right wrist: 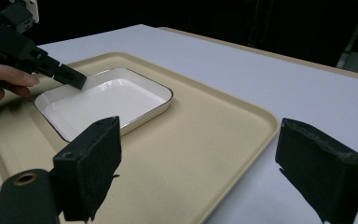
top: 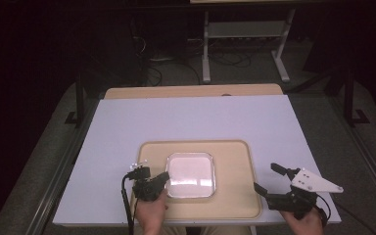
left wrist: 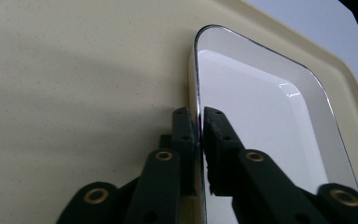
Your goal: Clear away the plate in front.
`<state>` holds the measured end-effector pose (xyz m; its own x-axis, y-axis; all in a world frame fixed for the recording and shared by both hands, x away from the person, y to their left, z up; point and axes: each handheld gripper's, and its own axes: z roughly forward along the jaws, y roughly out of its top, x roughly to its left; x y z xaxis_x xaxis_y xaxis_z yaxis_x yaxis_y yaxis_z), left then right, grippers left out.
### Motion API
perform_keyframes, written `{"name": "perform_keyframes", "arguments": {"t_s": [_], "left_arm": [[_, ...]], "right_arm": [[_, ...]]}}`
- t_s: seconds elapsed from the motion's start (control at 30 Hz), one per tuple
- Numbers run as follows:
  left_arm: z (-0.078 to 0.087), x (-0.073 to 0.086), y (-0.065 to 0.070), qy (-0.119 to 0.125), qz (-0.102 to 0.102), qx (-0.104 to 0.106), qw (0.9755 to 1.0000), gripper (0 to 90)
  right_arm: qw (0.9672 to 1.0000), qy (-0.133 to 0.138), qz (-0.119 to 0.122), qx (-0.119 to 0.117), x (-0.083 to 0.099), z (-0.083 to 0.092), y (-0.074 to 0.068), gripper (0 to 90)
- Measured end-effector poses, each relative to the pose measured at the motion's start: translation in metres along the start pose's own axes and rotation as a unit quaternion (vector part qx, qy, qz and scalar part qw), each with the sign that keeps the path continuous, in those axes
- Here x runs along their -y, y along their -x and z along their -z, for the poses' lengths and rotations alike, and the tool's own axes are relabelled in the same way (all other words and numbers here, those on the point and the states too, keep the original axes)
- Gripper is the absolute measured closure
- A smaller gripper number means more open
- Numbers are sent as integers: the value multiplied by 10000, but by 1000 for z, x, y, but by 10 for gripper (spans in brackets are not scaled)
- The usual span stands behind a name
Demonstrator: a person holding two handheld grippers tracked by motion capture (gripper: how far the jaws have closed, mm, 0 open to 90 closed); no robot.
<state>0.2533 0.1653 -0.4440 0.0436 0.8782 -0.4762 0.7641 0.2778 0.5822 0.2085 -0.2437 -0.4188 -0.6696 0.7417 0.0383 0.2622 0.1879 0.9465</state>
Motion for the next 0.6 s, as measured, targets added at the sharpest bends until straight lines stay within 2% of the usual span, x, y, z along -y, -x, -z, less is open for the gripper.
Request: {"name": "perform_keyframes", "arguments": {"t_s": [0.1, 0.2, 0.23, 0.3, 0.33, 0.37, 0.4, 0.43, 0.47, 0.6], "left_arm": [[4, -2, -1, 92, -72, 21, 9999, 764], [9, -4, -3, 211, -289, -19, 9994, 720], [10, -4, -3, 210, -319, 7, 9993, 690], [13, -6, -4, 211, -508, 5, 9985, 667], [16, -6, -5, 231, -748, 17, 9969, 633], [16, -6, -5, 231, -748, 17, 9969, 626], [19, -7, -6, 338, -930, 74, 9951, 612], [19, -7, -6, 338, -930, 74, 9951, 598], [21, -7, -7, 353, -1014, 119, 9941, 598], [28, -8, -9, 455, -1380, 282, 9890, 538]], "right_arm": [[10000, -5, -2, 1, 0, 0, 0, 134], [10000, -10, -6, 11, 0, 0, 0, 134], [10000, -7, -3, 18, 0, 0, 0, 134], [10000, -1, 3, 22, 0, 0, 0, 134], [10000, -10, -8, 36, 0, 0, 0, 134], [10000, -10, -8, 36, 0, 0, 0, 134], [10000, -25, -21, 45, 0, 1, 1, 134], [10000, -25, -21, 45, 0, 1, 1, 134], [10000, -21, -30, 54, 0, 0, 1, 134], [9999, -49, -33, 98, 1, -1, 2, 133]]}}
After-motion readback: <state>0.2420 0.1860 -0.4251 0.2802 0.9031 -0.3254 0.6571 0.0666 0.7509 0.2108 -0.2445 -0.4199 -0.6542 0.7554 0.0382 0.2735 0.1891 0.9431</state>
